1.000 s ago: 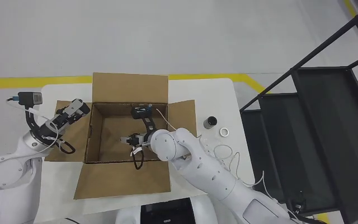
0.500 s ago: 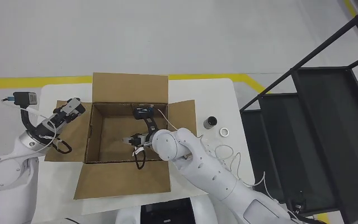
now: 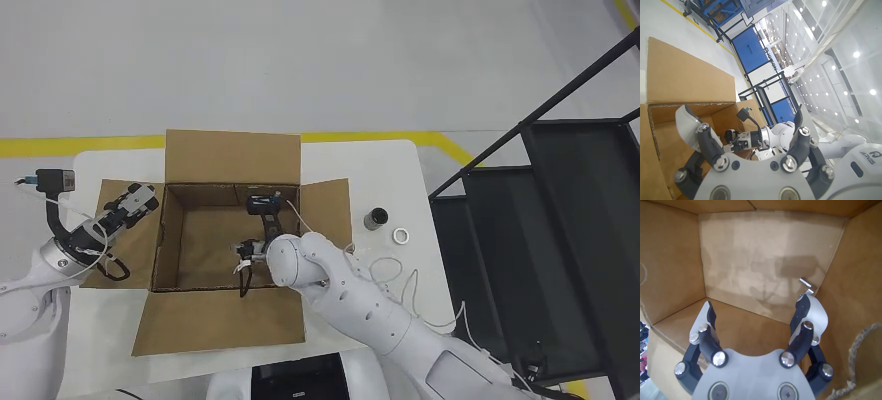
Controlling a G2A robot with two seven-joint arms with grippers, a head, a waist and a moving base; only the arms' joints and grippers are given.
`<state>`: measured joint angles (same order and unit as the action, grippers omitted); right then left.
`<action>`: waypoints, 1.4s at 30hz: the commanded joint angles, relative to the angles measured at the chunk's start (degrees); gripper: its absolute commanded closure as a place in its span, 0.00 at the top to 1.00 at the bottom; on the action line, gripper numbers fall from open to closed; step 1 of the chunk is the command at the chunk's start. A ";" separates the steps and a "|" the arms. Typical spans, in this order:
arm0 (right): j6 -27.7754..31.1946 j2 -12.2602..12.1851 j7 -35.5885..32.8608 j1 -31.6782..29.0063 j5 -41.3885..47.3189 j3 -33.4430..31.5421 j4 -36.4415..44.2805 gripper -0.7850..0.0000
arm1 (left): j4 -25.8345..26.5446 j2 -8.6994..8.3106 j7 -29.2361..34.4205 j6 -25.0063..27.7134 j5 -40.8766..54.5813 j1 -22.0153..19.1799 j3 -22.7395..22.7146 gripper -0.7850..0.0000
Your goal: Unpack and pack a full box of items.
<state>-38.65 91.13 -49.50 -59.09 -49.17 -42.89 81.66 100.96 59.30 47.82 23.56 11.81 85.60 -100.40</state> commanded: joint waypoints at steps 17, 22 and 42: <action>-5.00 4.09 4.70 5.63 -0.97 5.42 -14.16 1.00 | 0.00 0.00 -0.01 -0.01 -0.01 0.00 -0.01 1.00; -1.66 5.02 5.93 5.27 4.25 4.22 -12.96 1.00 | 0.00 0.00 -0.01 -0.01 -0.01 0.00 -0.01 1.00; -5.35 5.64 5.50 5.83 -5.14 5.60 -16.29 1.00 | 0.00 0.00 -0.01 -0.01 -0.01 0.00 -0.01 1.00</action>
<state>-44.01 96.64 -44.08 -53.31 -54.32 -37.37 65.75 100.95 59.30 47.82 23.55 11.80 85.60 -100.40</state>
